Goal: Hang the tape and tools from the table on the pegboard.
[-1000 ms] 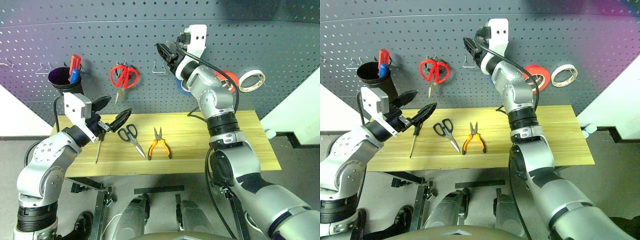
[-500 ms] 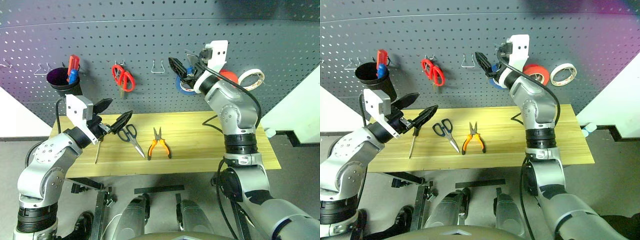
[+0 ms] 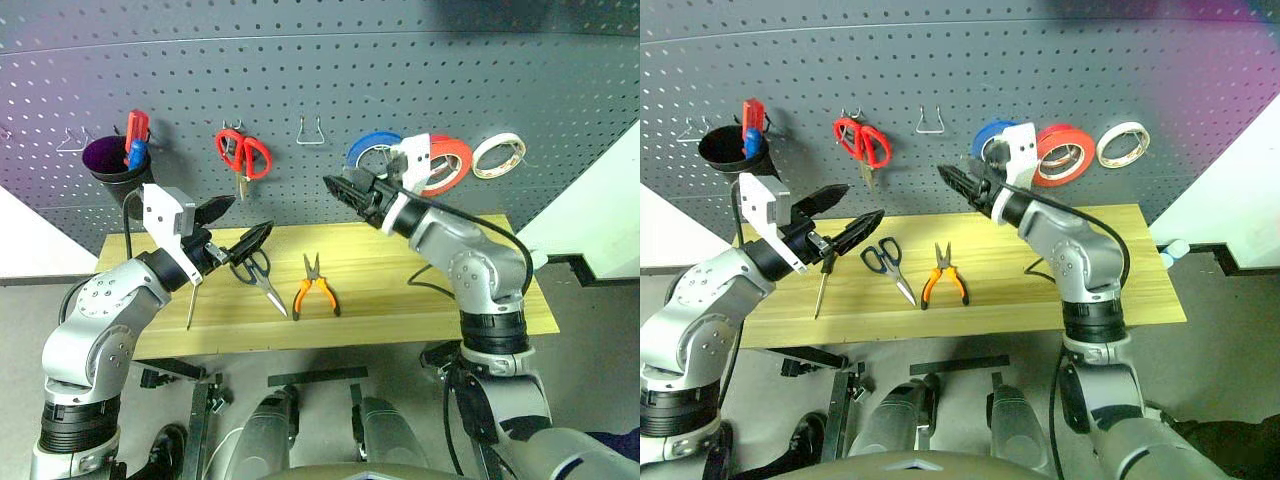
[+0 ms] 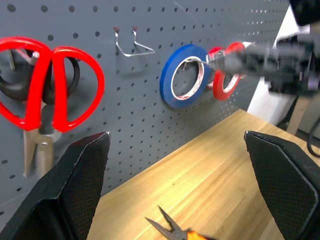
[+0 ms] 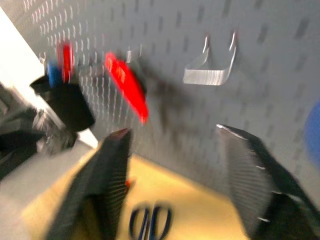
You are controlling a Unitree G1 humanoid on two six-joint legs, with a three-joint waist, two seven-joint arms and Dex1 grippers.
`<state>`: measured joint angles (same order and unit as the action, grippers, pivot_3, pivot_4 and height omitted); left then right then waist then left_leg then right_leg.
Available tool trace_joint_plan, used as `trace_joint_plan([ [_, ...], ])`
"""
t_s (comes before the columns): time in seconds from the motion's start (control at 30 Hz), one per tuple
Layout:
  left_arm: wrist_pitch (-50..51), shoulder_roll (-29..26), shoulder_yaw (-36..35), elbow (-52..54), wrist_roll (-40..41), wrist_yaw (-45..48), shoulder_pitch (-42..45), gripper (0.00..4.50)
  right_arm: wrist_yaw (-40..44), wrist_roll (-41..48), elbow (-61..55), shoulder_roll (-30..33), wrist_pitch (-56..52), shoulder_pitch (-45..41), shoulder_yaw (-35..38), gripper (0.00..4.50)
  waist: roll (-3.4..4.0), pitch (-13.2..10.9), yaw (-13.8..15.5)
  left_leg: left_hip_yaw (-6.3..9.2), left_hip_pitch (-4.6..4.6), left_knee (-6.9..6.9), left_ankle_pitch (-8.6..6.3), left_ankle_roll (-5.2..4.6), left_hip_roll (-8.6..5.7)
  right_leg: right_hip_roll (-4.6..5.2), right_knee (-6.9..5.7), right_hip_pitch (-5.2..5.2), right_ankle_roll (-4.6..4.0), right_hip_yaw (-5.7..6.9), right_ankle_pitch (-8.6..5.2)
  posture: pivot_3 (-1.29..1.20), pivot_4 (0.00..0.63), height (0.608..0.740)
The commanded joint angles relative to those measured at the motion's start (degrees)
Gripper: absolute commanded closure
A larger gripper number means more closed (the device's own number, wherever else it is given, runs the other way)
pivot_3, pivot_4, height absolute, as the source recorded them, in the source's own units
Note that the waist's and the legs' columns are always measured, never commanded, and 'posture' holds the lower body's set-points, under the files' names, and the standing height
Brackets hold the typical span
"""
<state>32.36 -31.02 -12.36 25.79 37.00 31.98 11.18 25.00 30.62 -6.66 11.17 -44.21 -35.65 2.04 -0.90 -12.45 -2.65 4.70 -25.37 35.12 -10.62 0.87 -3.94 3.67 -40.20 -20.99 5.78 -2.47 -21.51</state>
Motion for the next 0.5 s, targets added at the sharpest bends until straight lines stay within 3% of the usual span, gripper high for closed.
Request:
trace_joint_plan([
  [0.03,0.5,-0.6,-1.2,1.8,1.1,-0.2,-0.6,0.0,-0.4,0.3,-4.1,0.2,-0.7,0.2,-0.9,3.13,-0.02,-0.4,-0.1,0.0,0.0,0.0,0.0,0.0,0.0,0.0,0.0,0.0,0.0,0.0,0.0,-0.02,0.256,0.74],
  [0.4,1.2,-0.9,-2.0,2.5,1.4,-0.4,-3.4,0.0,0.4,-0.6,-3.8,0.4,-0.2,1.1,-2.7,3.13,-0.18,-1.6,0.0,0.01,-0.03,-0.06,-0.02,-0.03,0.01,0.02,0.09,-0.03,0.0,0.0,0.0,-0.01,0.272,0.74],
  [0.5,1.1,-1.1,-2.0,2.2,1.4,-0.4,-3.9,0.0,2.5,-0.7,-4.8,1.7,-1.3,3.7,-4.9,2.58,-0.2,-1.8,0.0,0.01,-0.04,-0.1,-0.03,-0.04,0.01,0.02,0.12,-0.04,-0.01,0.0,0.0,-0.02,0.276,0.74],
])
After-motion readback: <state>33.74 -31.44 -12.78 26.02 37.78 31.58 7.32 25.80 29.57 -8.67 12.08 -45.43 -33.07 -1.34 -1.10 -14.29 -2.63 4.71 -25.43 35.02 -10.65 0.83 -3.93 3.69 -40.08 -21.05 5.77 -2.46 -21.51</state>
